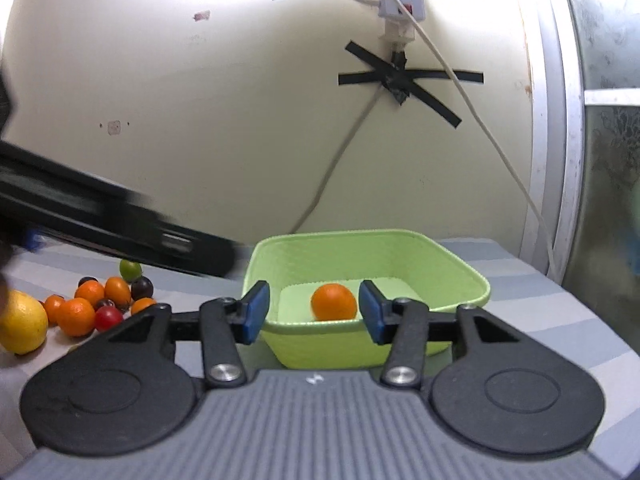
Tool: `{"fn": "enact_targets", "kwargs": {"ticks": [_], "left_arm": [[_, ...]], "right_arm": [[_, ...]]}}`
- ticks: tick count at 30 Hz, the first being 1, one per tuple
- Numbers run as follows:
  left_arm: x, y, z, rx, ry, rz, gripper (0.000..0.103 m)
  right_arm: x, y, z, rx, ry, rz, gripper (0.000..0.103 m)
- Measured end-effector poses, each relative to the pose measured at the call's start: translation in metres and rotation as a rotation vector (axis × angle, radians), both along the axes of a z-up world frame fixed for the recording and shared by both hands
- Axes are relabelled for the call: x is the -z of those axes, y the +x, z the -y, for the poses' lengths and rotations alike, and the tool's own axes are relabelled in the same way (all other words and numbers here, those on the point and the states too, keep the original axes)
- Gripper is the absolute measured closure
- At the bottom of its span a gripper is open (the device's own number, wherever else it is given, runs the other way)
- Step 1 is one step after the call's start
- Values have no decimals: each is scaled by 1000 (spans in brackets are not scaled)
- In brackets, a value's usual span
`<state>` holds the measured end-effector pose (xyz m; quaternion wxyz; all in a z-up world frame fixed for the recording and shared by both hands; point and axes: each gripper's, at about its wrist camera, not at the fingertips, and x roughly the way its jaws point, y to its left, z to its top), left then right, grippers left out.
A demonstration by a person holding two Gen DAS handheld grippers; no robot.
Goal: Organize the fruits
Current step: 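Carry the mandarin into the green basket and open the left tool, then clamp the yellow grapefruit between both tools and lift it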
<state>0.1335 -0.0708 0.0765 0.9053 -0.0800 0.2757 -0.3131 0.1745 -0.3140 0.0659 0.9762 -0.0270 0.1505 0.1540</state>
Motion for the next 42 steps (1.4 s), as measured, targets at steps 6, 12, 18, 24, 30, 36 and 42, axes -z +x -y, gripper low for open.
{"fn": "enact_targets", "kwargs": {"ticks": [6,12,18,24,30,36,42], "left_arm": [[-7,-51,-110,-209,-51,19,64],[24,-59,-194,-359,-229,-133,66],[49,-58,-193,-289,-300,-194,77],[51,-64,-187,-270,-322,-169,77],[43,-77,-159,-139,-278,-110,77],[40,-91,-100,67,-149,-80,77],[24,-108,-108,32,-106,52,63]], "right_arm": [[-6,-29,6,-46,122,-20,51],[-8,-48,-39,-272,288,-200,52],[1,-44,-118,-396,272,-348,61],[3,-26,-140,-405,315,-444,74],[-3,-57,-127,-429,230,-413,77],[8,-98,-120,-455,86,-369,76],[6,-122,-123,-433,-116,-218,57]]}}
